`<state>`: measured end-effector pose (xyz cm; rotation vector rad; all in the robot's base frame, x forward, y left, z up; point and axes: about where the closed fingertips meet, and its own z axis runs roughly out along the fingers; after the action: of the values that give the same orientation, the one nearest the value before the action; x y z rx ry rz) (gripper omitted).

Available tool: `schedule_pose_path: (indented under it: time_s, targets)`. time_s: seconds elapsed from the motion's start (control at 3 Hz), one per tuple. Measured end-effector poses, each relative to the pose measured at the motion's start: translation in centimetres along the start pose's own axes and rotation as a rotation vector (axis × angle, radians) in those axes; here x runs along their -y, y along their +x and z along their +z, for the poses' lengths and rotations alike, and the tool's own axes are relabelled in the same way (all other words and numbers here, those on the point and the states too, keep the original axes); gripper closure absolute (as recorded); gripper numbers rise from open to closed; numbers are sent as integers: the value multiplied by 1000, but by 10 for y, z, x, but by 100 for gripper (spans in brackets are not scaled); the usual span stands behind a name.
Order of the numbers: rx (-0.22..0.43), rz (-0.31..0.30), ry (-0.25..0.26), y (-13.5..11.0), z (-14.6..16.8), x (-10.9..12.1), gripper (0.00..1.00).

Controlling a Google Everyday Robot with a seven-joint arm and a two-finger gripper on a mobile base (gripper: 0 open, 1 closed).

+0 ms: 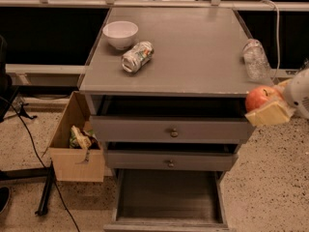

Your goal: Place apple into bottom drawer

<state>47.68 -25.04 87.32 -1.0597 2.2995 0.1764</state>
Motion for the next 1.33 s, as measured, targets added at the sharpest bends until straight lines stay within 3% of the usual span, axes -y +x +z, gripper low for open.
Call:
schedule_pose_path:
  time_s: [0.33,0.67,1.33]
  targets:
    - [64,38,-33,37,9,-30,100]
    - [62,37,-32,36,10,-30,100]
    - [96,58,-101,76,47,-48,100]
